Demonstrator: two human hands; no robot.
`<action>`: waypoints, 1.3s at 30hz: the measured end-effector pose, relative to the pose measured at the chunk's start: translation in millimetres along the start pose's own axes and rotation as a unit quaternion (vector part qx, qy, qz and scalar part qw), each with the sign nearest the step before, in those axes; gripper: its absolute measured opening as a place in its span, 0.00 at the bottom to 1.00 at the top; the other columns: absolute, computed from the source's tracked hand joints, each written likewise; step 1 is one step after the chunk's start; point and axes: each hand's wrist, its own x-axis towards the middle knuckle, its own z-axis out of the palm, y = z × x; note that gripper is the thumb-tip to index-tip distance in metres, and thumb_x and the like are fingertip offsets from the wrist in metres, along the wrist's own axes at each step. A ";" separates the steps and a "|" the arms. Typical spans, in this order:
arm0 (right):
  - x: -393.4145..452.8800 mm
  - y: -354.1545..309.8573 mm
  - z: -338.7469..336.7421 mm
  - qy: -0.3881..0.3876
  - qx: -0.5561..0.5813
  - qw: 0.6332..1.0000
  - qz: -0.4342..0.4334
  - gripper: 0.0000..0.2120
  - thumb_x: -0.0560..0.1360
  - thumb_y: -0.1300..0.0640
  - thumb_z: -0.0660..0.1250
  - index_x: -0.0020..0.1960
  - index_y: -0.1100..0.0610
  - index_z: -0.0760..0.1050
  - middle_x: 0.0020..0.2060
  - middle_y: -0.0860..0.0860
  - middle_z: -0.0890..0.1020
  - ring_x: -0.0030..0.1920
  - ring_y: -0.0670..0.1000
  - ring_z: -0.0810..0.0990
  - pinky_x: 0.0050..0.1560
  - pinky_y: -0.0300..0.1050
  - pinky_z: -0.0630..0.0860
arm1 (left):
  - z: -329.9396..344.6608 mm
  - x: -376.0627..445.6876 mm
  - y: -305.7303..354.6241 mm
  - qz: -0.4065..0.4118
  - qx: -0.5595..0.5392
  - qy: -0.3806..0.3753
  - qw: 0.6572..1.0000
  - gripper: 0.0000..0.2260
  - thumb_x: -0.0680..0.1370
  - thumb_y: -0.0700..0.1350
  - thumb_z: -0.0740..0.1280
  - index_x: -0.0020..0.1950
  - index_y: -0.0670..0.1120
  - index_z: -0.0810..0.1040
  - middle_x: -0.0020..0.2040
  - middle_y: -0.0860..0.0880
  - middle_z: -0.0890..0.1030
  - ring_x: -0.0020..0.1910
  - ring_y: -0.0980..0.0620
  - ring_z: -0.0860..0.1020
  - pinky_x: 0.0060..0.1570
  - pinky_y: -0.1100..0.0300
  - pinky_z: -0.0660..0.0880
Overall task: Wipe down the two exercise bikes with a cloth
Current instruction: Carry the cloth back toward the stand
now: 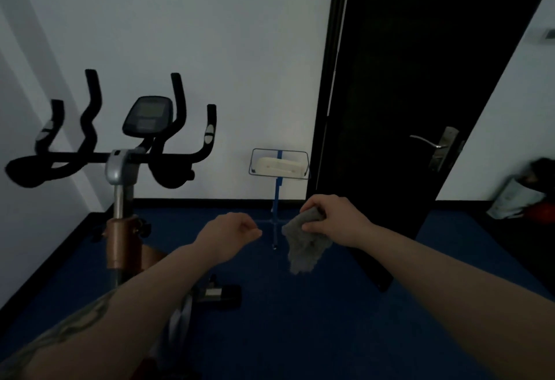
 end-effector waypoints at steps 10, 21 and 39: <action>116.3 15.9 -21.8 0.018 -0.123 0.990 0.066 0.15 0.75 0.55 0.70 0.61 0.52 0.75 0.55 0.52 0.78 0.51 0.48 0.75 0.47 0.42 0.75 | -38.2 126.7 -17.1 0.021 0.052 -0.048 0.997 0.11 0.80 0.53 0.64 0.57 0.48 0.79 0.52 0.51 0.80 0.46 0.54 0.78 0.52 0.57 0.76; 220.3 59.2 -33.8 0.013 -0.141 0.984 0.105 0.14 0.77 0.48 0.66 0.61 0.50 0.73 0.52 0.50 0.78 0.49 0.49 0.76 0.40 0.42 0.72 | -47.2 240.0 -28.2 0.014 0.061 -0.063 0.996 0.12 0.81 0.51 0.63 0.59 0.47 0.79 0.57 0.48 0.80 0.54 0.50 0.77 0.57 0.53 0.76; 439.5 222.0 -116.1 0.004 -0.159 0.983 0.095 0.09 0.73 0.45 0.70 0.46 0.50 0.77 0.39 0.44 0.76 0.39 0.43 0.74 0.31 0.40 0.66 | 3.5 504.6 9.2 -0.070 0.078 -0.060 0.993 0.12 0.81 0.50 0.59 0.50 0.47 0.80 0.52 0.48 0.82 0.51 0.47 0.79 0.53 0.54 0.77</action>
